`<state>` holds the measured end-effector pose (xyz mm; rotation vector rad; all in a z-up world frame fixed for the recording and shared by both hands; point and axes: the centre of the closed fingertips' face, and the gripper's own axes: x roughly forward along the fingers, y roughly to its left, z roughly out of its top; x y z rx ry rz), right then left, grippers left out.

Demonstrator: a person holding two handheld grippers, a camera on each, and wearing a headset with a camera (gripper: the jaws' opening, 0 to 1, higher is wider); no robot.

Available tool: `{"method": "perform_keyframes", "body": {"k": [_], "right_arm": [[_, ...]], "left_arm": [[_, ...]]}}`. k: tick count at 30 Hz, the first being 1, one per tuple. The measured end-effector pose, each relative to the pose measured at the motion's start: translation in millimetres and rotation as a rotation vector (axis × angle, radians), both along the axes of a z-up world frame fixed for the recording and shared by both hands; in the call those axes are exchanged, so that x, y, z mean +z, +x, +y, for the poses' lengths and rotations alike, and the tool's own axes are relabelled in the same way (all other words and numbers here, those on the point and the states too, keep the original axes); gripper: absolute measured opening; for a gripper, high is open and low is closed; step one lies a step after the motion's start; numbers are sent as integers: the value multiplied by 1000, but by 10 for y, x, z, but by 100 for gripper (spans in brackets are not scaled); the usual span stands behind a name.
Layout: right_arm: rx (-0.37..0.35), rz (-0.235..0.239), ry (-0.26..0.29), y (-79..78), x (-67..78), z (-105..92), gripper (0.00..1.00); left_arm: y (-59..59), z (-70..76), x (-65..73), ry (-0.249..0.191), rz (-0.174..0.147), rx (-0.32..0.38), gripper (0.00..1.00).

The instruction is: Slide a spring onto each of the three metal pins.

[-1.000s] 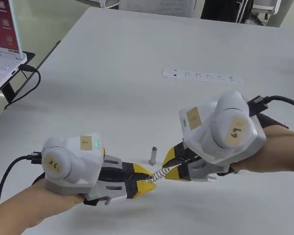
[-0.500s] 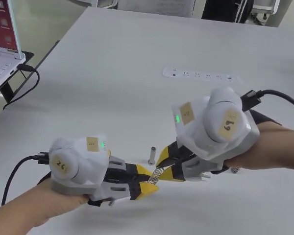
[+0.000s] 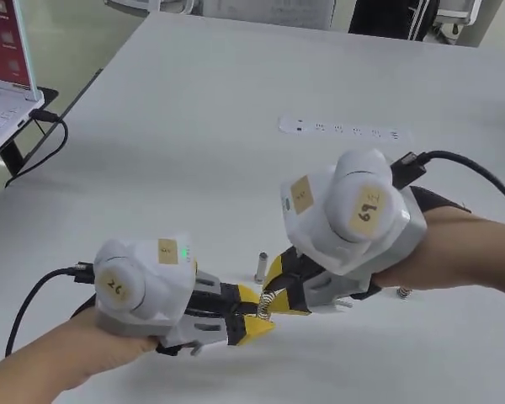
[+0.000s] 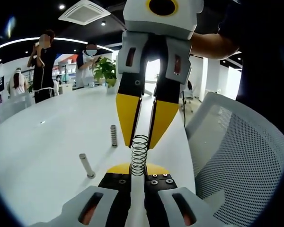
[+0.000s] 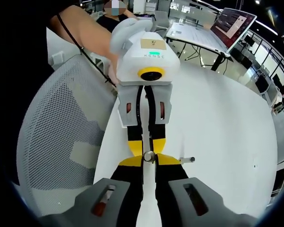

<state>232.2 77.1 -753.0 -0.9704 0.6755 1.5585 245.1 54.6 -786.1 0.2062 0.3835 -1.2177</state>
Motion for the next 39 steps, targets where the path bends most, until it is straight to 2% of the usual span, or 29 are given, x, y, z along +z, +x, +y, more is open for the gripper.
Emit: {"method": "perform_keyframes", "body": {"k": [7,8,12,17,25,39], "right_arm": [[7,-9,0,-2,1,11,5],[9,-12,-3,1,-1,7,5],[7,1,-9,-6,-2,-37,5],[11,-6,-5,0,14,-38,5],[18,-11,-18,7,26,-37,5],[33,-15,-42,-11,7,-42,5]], "left_arm": [[7,-10,5,1,-5,4,1],[10,-16,2,-2,2,10,1],[-13,-50,4,-2,-3,6,1],[0,-50,24,-5,-14,7,1],[3,-51,38,-17,-13,14,1],[-11,-63,20,-12,-16,16,2]]}}
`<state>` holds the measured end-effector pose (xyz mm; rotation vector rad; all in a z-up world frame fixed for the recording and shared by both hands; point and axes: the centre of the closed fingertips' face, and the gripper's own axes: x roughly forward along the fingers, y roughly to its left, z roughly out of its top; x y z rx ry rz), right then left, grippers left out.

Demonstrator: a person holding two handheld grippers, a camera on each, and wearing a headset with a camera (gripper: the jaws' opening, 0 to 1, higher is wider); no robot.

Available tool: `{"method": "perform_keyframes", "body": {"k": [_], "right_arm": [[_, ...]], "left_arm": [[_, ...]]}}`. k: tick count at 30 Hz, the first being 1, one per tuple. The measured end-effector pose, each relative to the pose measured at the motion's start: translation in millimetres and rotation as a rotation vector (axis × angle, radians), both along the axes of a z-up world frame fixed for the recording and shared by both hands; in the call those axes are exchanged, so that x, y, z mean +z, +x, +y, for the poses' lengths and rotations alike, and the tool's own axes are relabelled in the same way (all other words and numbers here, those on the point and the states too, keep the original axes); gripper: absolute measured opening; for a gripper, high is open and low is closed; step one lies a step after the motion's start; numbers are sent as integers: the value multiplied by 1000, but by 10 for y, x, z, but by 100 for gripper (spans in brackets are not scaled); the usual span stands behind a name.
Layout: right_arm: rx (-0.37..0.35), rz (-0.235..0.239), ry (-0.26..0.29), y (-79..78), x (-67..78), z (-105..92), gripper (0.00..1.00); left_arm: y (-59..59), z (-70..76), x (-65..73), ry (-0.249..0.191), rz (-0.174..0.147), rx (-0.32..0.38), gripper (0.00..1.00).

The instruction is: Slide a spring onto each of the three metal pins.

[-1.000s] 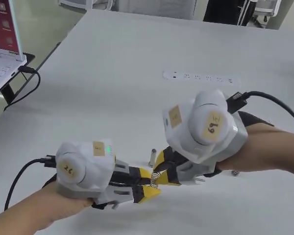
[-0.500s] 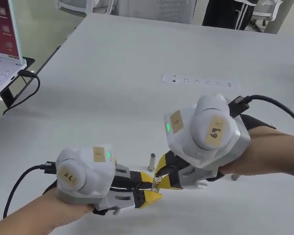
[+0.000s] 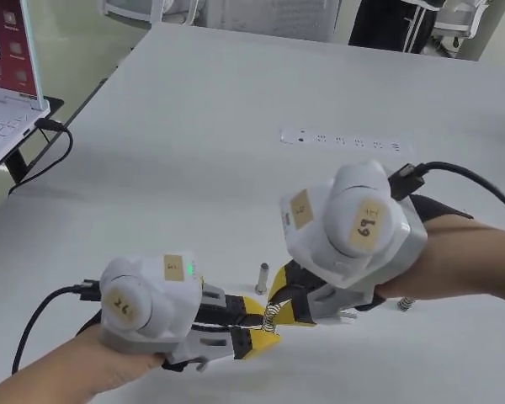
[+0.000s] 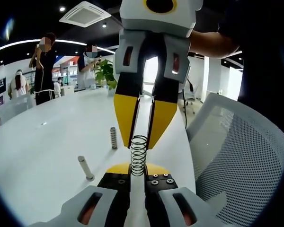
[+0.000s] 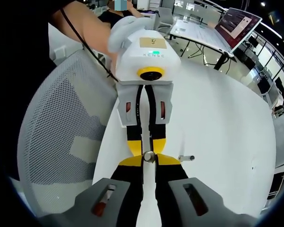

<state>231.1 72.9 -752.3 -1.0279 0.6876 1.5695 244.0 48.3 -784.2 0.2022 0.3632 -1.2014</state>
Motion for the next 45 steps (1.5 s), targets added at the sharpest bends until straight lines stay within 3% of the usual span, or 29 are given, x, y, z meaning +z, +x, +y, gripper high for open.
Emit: {"method": "perform_keyframes", "body": {"k": [3,17,23,29,37,45], "right_arm": [[4,-5,-2,4,-1,-7,5],[16,1,-17,3,23,5,5],[31,-19,-26,19,35,44,5],[49,-35,-72,8,-70,-13,5],[26,-39,-85,77,-159,-64,5],[24,-36,-111,55,-277,-128,5]], "left_arm": [[-1,4,-2,-4,14,8,2],[2,3,-7,8,19,7,3],[19,29,-10,5,30,30,8],[14,56,-20,6,30,36,8],[-5,82,-46,2,40,44,12],[12,202,-43,-4,43,79,15]]}}
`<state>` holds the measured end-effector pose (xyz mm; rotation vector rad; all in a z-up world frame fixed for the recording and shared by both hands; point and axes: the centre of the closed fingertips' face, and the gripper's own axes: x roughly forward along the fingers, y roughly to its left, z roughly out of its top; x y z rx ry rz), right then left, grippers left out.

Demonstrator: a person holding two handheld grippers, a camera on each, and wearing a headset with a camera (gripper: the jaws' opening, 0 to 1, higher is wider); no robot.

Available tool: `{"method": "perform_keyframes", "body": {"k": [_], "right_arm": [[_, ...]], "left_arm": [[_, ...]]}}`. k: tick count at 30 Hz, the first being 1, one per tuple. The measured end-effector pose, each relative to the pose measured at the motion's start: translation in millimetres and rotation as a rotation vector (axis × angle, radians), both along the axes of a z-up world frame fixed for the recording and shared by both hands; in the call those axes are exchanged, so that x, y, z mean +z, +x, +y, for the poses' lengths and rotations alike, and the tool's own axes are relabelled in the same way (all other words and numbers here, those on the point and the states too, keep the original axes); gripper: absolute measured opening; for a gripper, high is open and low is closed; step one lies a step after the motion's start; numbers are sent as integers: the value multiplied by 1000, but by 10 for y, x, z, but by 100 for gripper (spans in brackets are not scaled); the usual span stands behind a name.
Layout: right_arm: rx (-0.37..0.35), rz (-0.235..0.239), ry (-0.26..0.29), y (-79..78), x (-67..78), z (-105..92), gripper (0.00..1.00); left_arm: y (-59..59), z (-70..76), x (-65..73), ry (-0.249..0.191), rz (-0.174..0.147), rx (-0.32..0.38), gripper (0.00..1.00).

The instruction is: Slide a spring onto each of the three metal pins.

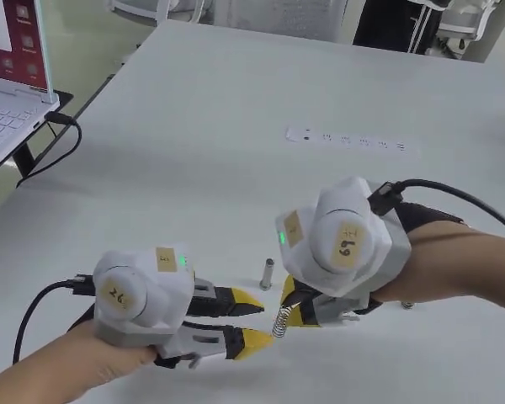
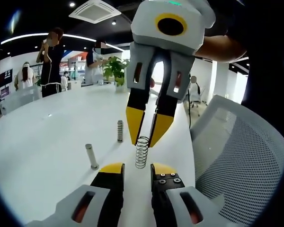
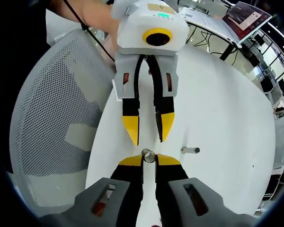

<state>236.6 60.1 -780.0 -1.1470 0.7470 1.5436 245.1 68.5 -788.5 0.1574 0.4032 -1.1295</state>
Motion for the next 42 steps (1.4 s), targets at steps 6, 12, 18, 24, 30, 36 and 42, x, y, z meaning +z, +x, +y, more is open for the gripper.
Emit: {"method": "perform_keyframes", "body": {"k": [6,12,18,24,30,36,42], "right_arm": [[-9,1,6,19,18,-10,5],[-21,-2,15,46,35,-15,5],[-31,0,23,48,56,-17,5],[-40,-3,25,68,59,-38,5],[-52,1,28,92,65,-56,5],[-56,2,31,104,81,-59,5],[-51,-1,21,120,91,-74,5]], "left_arm": [[1,156,-13,-17,3,48,21],[42,275,-6,-37,-5,102,32],[79,381,-6,-47,-6,148,43],[67,465,-26,-45,-17,172,60],[21,514,-32,-59,-2,181,73],[56,579,5,-61,-11,208,85],[110,613,45,-87,-24,228,93]]}}
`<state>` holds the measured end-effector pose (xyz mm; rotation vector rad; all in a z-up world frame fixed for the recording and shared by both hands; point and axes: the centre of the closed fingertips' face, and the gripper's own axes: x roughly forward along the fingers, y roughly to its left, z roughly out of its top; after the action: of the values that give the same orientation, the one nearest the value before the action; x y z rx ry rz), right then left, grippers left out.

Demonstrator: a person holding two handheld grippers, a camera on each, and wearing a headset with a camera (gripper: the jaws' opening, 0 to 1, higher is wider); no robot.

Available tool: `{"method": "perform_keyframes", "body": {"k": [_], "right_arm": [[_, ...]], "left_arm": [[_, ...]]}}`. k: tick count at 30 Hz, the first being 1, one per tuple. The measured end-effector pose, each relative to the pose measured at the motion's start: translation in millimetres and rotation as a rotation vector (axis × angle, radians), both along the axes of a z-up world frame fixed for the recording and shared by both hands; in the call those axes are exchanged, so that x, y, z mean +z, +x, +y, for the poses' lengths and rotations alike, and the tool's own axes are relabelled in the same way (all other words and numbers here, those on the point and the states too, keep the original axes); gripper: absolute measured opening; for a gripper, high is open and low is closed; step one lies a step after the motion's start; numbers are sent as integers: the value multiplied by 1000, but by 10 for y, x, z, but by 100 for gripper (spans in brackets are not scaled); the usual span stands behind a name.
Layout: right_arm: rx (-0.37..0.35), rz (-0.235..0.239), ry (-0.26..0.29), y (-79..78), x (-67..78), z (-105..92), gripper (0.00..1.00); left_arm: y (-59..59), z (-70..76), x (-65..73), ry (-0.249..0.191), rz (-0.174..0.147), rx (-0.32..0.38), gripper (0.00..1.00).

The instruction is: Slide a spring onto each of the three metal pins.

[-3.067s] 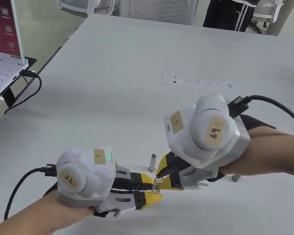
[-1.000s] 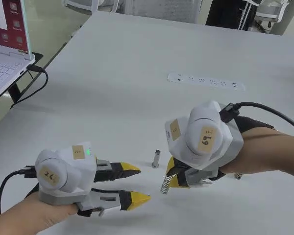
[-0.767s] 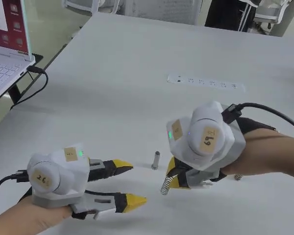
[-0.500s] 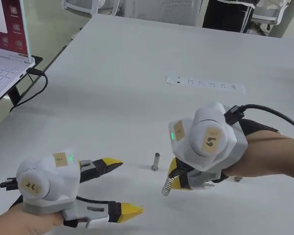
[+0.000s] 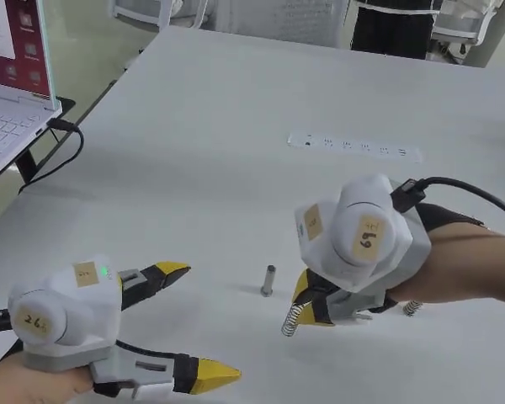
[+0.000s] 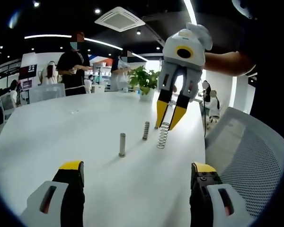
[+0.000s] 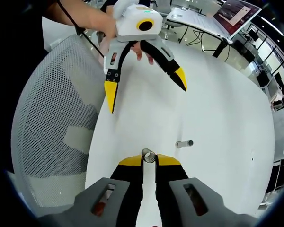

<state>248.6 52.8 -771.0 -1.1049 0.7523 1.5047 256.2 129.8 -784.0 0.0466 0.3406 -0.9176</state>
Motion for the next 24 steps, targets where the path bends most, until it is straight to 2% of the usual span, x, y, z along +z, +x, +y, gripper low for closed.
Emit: {"method": "perform_keyframes", "body": {"k": [2,6,11,24], "right_arm": [[1,-2,-4,2,-1,-6,5],[-2,-3,1,8,13,1,5],[-7,-4,5,36,39,1,5],[5,-17,-7,92,80,12,5]], "left_arm": [[17,5,3,-1,-10,5,96],[36,2,12,-15,-7,8,98],[5,-4,-17,5,-4,-8,98],[6,-11,-11,1,5,-6,98]]}}
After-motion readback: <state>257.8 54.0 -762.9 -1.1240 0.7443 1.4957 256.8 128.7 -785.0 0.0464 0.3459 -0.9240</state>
